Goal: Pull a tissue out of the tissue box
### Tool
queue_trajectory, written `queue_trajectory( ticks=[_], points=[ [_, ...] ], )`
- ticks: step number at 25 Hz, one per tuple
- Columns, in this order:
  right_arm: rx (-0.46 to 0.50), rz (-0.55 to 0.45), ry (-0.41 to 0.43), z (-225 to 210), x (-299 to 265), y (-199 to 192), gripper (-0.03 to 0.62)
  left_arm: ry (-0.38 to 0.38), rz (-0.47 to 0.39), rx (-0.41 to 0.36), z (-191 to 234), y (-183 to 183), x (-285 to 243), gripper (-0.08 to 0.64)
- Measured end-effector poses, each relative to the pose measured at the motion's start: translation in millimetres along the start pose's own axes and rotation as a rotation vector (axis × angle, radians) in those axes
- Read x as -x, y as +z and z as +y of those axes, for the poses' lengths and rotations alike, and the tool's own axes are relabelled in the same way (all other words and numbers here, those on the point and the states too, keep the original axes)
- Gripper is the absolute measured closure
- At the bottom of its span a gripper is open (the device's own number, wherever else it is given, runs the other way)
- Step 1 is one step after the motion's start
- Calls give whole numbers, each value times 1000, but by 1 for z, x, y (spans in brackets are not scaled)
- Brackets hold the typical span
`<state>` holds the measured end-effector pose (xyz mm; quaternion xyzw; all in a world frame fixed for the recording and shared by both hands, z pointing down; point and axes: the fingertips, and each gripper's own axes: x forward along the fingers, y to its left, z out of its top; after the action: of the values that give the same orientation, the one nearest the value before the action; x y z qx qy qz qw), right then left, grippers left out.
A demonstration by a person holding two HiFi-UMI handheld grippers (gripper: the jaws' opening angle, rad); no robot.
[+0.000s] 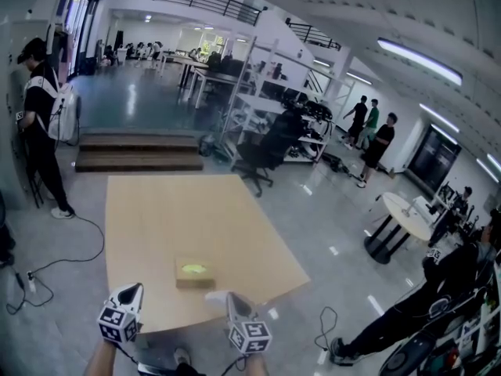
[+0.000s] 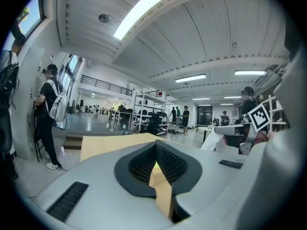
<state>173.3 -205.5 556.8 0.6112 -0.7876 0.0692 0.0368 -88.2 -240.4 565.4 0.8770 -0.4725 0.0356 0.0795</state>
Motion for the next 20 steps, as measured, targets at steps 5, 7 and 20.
queue_trajectory(
  ticks=[5,7,20],
  points=[
    [-1,5,0,4,7,-4,591,-3,8,2,-2,-7,7,552],
    [0,4,1,5,9,-3,591,-3,8,1,-4,-5,8,552],
    [2,7,12,10,5,-1,591,-6,8,-3,-4,-3,9,552]
  ],
)
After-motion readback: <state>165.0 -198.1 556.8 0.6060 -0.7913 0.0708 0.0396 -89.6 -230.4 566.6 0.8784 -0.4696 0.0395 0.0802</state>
